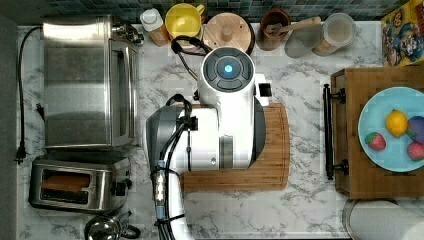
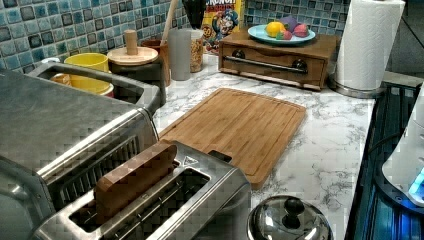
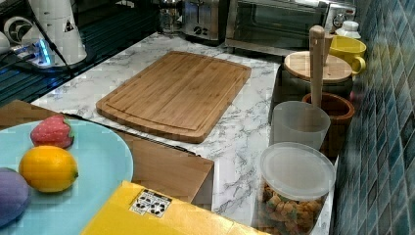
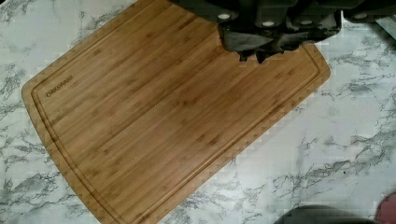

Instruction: Turn on the toaster.

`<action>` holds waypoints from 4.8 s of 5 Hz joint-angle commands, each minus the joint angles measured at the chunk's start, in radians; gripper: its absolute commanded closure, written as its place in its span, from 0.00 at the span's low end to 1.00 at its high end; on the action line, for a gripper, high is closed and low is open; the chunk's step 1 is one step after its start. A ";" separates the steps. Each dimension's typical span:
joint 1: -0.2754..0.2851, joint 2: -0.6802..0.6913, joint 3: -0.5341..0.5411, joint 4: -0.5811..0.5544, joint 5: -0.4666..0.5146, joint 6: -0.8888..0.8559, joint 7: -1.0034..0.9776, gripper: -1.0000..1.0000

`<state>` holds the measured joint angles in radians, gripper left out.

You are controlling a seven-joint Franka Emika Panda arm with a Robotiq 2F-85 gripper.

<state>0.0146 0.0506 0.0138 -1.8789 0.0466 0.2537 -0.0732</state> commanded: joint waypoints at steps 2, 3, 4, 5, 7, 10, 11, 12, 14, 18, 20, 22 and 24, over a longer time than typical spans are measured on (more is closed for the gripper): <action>0.042 -0.069 0.045 -0.089 0.079 0.059 -0.148 1.00; 0.067 -0.097 0.085 -0.126 0.064 0.066 -0.180 1.00; 0.083 -0.138 0.121 -0.190 0.084 0.102 -0.200 1.00; 0.094 -0.184 0.147 -0.242 0.127 0.125 -0.222 1.00; 0.127 -0.196 0.200 -0.306 0.126 0.104 -0.256 1.00; 0.187 -0.317 0.295 -0.489 0.224 0.137 -0.323 1.00; 0.206 -0.347 0.326 -0.513 0.286 0.150 -0.356 1.00; 0.223 -0.373 0.342 -0.534 0.325 0.182 -0.365 1.00; 0.232 -0.361 0.367 -0.577 0.313 0.252 -0.337 1.00; 0.263 -0.290 0.342 -0.627 0.401 0.431 -0.411 1.00; 0.247 -0.281 0.350 -0.613 0.470 0.469 -0.460 1.00; 0.217 -0.138 0.391 -0.561 0.335 0.496 -0.376 1.00; 0.222 0.075 0.369 -0.518 0.234 0.526 -0.300 1.00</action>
<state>0.2522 0.0111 0.3782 -2.4199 0.3457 0.7417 -0.4541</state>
